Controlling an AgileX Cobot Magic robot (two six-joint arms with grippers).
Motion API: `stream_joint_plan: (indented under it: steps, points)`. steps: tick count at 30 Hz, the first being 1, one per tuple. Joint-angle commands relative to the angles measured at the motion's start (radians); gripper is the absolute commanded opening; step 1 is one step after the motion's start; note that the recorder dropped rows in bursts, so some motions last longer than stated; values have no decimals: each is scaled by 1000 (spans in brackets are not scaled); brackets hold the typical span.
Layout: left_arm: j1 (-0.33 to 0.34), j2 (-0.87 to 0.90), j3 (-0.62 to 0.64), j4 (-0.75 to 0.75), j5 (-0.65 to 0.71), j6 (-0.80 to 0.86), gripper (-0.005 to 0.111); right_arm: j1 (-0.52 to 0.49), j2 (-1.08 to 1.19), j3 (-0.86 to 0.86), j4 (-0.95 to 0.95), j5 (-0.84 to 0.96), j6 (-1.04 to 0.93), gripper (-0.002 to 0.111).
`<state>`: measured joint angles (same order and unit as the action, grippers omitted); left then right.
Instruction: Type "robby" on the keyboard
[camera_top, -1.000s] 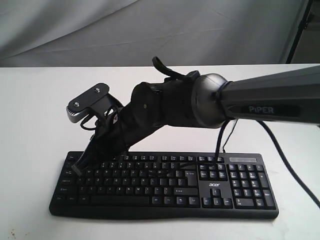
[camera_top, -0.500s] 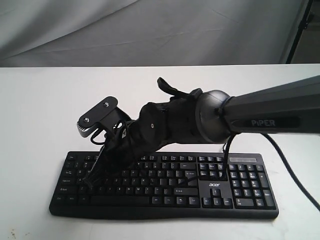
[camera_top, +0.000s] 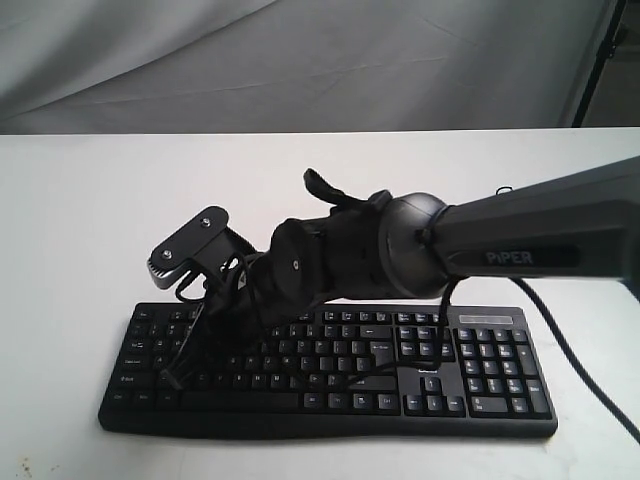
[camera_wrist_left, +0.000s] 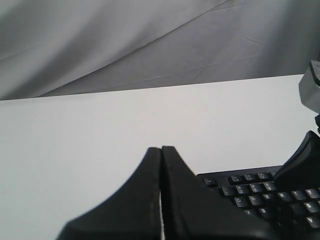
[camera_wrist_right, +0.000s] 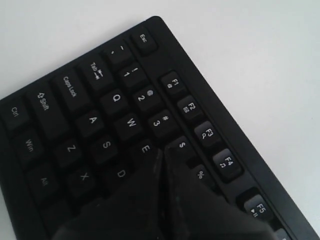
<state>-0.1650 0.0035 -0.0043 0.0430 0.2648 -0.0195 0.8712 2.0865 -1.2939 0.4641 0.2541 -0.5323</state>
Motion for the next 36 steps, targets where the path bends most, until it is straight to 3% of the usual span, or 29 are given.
stream_joint_plan:
  steps: [1,29,36]
  points:
    - [-6,-3,4,5,-7,-3,0,5,7,5,-1,-4,-12,0]
    - [-6,-3,4,5,-7,-3,0,5,35,5,4,5,-12,0]
    - [-6,-3,4,5,-7,-3,0,-57,-181,84,-31,29,9,0]
